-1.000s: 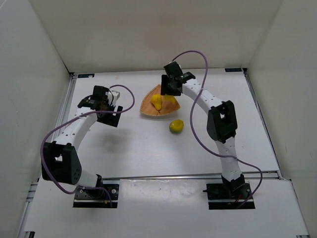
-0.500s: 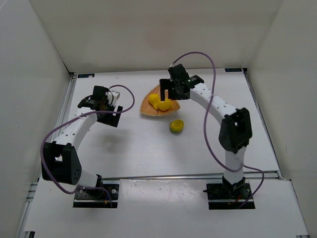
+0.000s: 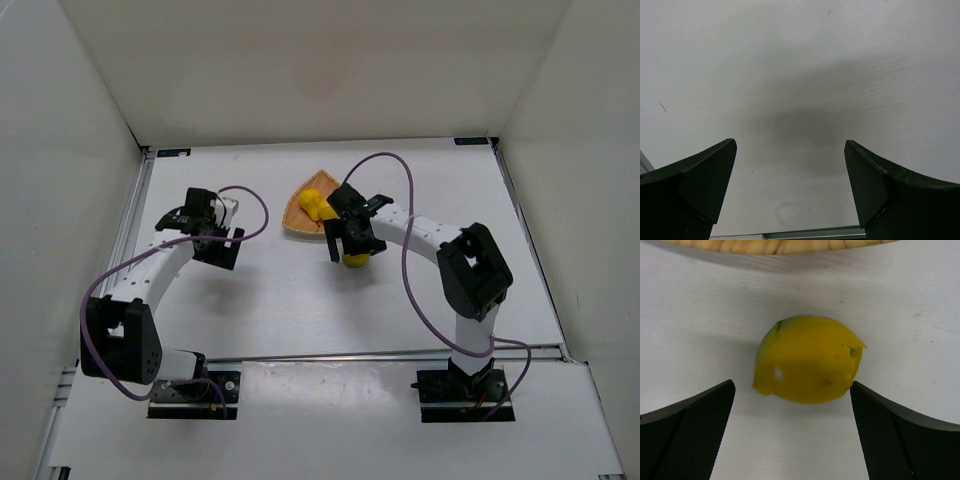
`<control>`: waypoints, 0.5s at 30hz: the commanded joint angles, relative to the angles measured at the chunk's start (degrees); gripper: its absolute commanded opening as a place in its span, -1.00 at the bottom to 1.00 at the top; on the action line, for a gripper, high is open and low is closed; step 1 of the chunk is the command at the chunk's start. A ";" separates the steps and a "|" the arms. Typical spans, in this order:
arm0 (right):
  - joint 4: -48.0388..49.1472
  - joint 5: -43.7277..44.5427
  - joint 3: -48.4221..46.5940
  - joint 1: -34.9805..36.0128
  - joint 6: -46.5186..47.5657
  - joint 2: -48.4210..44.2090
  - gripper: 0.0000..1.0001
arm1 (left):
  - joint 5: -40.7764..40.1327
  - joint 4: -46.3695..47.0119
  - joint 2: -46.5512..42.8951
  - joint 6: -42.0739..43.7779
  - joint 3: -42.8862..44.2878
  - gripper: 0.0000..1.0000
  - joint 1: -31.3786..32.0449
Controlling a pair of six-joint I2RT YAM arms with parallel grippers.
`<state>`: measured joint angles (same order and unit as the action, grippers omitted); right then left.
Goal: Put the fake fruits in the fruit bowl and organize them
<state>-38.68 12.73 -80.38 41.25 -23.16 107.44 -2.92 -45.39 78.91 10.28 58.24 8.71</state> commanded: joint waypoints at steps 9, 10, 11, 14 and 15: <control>1.32 7.57 -3.38 0.32 -5.23 5.76 1.00 | -7.45 6.45 -5.71 -1.93 -10.08 1.00 -16.67; 1.32 7.57 -2.77 0.32 -5.23 5.77 1.00 | -6.93 6.45 -5.09 -1.93 -9.55 1.00 -18.53; 1.84 7.57 -2.77 0.32 -5.23 5.77 0.95 | -6.93 6.45 -3.52 -1.93 -8.94 1.00 -20.38; 2.99 7.57 -2.24 0.32 -5.75 6.38 0.44 | -4.12 6.45 -1.84 -1.93 -6.56 1.00 -26.63; 2.99 7.57 -2.24 0.32 -5.76 6.38 0.32 | -4.11 6.45 -1.83 -1.93 -6.56 1.00 -27.34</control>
<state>-37.17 18.79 -82.35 41.36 -27.75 113.62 -8.16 -40.47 77.03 8.95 49.21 -16.10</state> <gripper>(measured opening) 0.702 0.998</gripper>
